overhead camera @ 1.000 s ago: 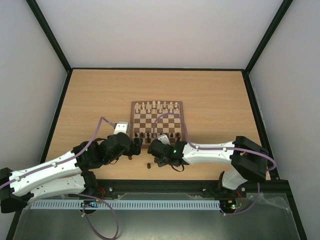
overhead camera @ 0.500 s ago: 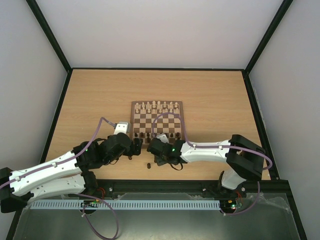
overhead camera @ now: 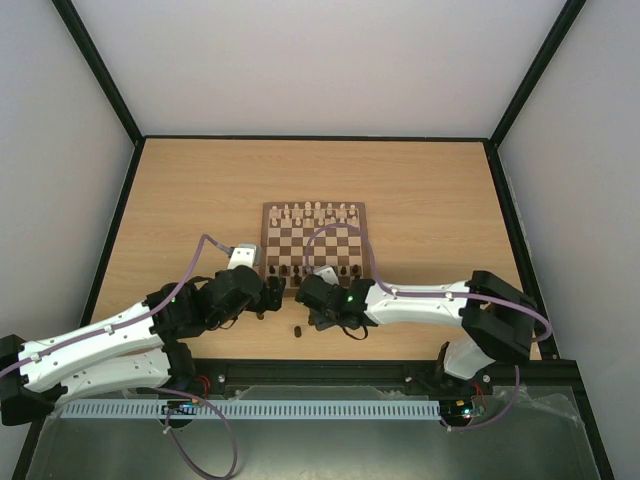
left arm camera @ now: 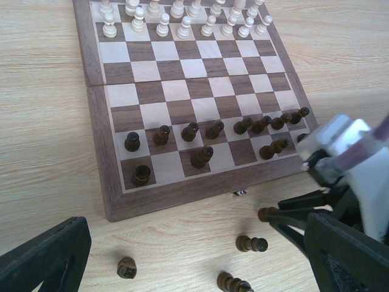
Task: Set up the chess pieces on the board
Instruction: Pick up the chess piece at the center of the board, then place the chess piece on the chessboard.
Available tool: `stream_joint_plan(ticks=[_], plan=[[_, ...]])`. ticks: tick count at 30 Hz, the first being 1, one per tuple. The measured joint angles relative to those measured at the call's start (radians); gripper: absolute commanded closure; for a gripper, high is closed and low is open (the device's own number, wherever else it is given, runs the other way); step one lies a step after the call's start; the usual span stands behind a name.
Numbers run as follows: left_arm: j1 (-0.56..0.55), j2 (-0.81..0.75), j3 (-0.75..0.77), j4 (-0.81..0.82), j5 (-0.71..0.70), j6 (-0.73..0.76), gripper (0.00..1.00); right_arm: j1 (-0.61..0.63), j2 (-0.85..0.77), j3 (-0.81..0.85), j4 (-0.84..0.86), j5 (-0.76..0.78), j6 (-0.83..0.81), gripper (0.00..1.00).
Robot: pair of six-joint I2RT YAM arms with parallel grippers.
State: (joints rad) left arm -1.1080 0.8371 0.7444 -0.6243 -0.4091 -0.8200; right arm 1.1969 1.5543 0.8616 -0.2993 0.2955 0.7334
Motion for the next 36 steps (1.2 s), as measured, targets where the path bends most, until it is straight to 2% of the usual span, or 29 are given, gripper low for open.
stream_joint_plan(ticks=[6,13,24,36], plan=[[0.0,0.0,0.0,0.0,0.0,0.0,0.01,-0.014,-0.106,0.0,-0.074,0.034,0.008,0.97],[0.0,0.001,0.0,0.0,0.0,0.0,0.01,-0.093,-0.164,0.0,-0.153,0.066,0.003,0.96],[0.0,0.008,0.0,0.0,0.0,0.0,0.01,-0.212,-0.142,0.034,-0.168,0.072,-0.064,0.95],[0.0,0.008,0.0,0.0,-0.001,0.0,0.01,-0.223,-0.028,0.09,-0.166,0.071,-0.11,0.94]])
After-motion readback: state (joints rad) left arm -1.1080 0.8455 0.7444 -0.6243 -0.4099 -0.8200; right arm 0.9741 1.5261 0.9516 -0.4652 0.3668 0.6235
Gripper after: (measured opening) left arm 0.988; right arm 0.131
